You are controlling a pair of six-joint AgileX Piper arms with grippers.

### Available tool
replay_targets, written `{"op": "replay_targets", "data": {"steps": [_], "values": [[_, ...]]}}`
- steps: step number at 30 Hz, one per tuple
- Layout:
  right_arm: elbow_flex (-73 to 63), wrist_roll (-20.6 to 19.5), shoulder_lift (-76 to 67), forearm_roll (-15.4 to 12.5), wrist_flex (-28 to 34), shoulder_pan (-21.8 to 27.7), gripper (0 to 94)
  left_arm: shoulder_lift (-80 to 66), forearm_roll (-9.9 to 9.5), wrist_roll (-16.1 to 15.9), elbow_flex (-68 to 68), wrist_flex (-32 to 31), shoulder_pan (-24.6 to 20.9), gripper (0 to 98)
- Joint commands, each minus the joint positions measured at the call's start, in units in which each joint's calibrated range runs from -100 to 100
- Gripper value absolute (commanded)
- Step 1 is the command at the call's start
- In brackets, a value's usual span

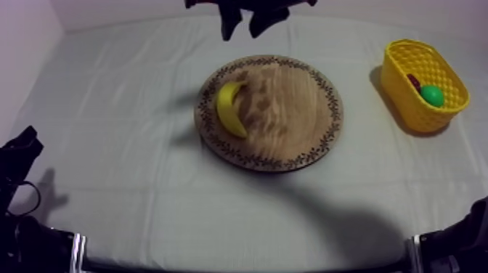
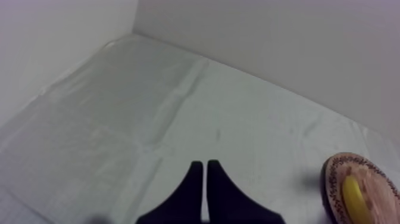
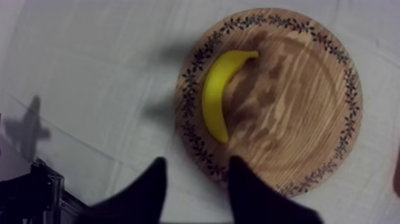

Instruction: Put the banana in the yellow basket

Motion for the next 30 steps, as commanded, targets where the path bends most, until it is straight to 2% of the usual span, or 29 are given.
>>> {"op": "replay_targets", "data": {"steps": [1, 4, 8, 24, 30], "values": [[0.3, 0.3, 0.0, -0.8, 0.0, 0.1, 59.3, 0.0, -0.01, 0.0, 0.0, 0.0, 0.0, 0.1], [0.5, 0.3, -0.1, -1.6, 0.1, 0.4, 67.8, 0.0, -0.01, 0.0, 0.0, 0.0, 0.0, 0.1], [0.7, -0.1, -0.1, -2.2, 0.1, 0.6, 72.7, 0.0, -0.01, 0.0, 0.0, 0.0, 0.0, 0.1], [4.2, -0.9, 8.9, -3.3, -2.8, 1.4, 72.2, 0.0, -0.01, 0.0, 0.0, 0.0, 0.0, 0.1], [3.8, -0.8, 14.9, -4.8, -4.5, 1.5, 72.6, 0.0, -0.01, 0.0, 0.0, 0.0, 0.0, 0.1]]}}
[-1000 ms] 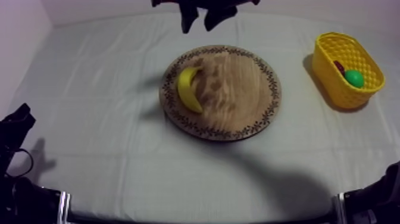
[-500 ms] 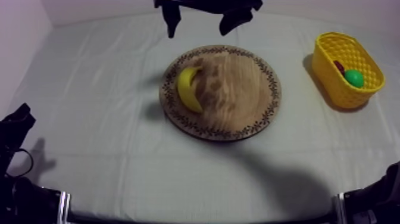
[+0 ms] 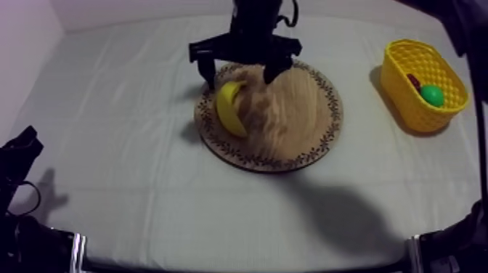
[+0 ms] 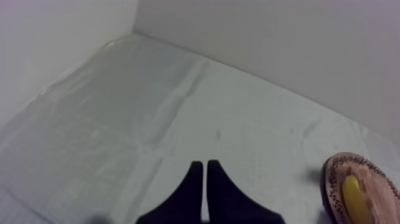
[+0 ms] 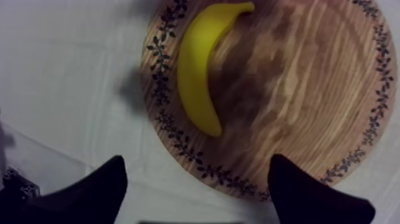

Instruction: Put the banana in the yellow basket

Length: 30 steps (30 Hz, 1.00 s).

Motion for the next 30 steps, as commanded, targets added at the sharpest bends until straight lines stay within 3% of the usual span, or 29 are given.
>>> {"op": "replay_targets", "data": {"steps": [1, 30], "values": [[-0.7, 0.2, 2.6, -0.4, -0.2, 0.1, 72.8, 0.0, -0.01, 0.0, 0.0, 0.0, 0.0, 0.1], [-18.9, -1.7, 24.2, -3.3, -4.1, 1.2, 68.5, 0.0, -0.01, 0.0, 0.0, 0.0, 0.0, 0.1]]}}
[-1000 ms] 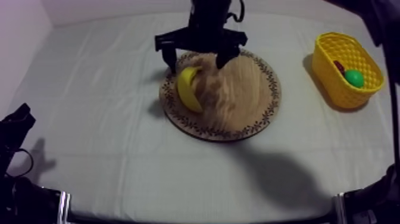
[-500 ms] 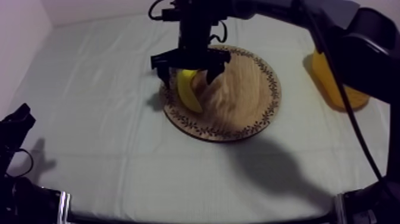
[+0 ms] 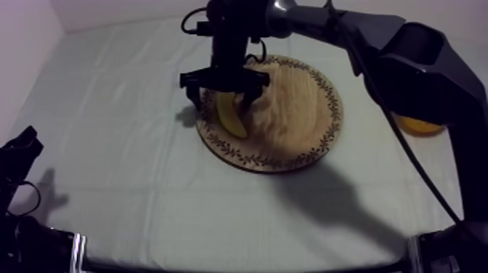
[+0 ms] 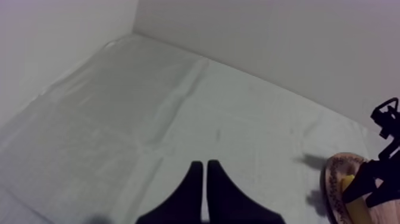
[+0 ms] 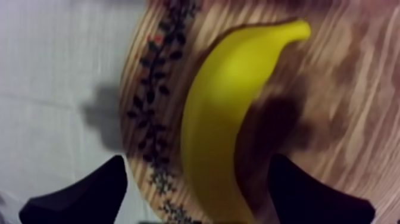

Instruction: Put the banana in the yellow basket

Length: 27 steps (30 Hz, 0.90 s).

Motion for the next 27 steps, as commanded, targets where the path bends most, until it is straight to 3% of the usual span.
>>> {"op": "replay_targets", "data": {"steps": [1, 9, 19, 27], "values": [[-0.8, -0.1, 0.7, 0.0, -0.4, 0.2, 68.3, 0.0, -0.01, 0.0, 0.0, 0.0, 0.0, 0.1], [-2.5, 0.0, 3.1, -0.3, -1.6, 0.7, 64.7, 0.0, -0.01, 0.0, 0.0, 0.0, 0.0, 0.1], [-2.1, 1.0, 3.5, -0.9, -3.3, 0.5, 38.1, 0.0, -0.01, 0.0, 0.0, 0.0, 0.0, 0.1], [-1.8, 1.2, 3.5, -0.8, -4.1, 0.8, 22.9, 0.0, -0.01, 0.0, 0.0, 0.0, 0.0, 0.1]]}}
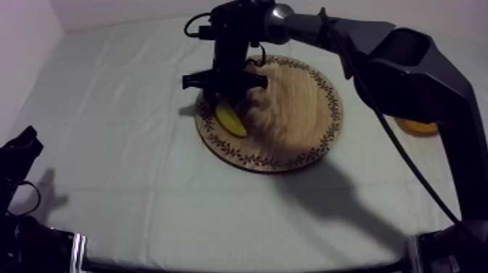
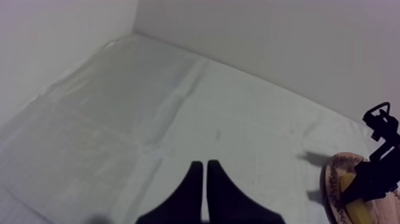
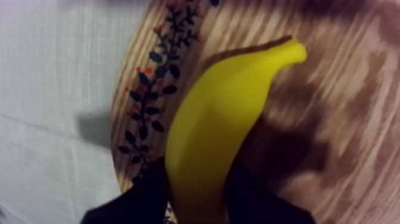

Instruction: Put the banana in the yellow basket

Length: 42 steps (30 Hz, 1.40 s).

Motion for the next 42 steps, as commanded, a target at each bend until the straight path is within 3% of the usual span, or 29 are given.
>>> {"op": "replay_targets", "data": {"steps": [1, 5, 14, 42], "values": [[0.1, 0.0, -0.2, 0.2, -0.1, 0.1, 21.3, 0.0, -0.01, 0.0, 0.0, 0.0, 0.0, 0.1], [0.7, 0.0, -0.9, 0.6, -0.4, 0.1, 17.8, 0.0, -0.01, 0.0, 0.0, 0.0, 0.0, 0.1], [5.9, 0.1, -8.5, 1.3, -1.1, -0.1, 19.7, 0.0, -0.01, 0.0, 0.0, 0.0, 0.0, 0.1], [19.0, 2.1, -37.1, 2.5, 5.9, 2.3, 23.7, 0.0, -0.01, 0.0, 0.0, 0.0, 0.0, 0.1]]}}
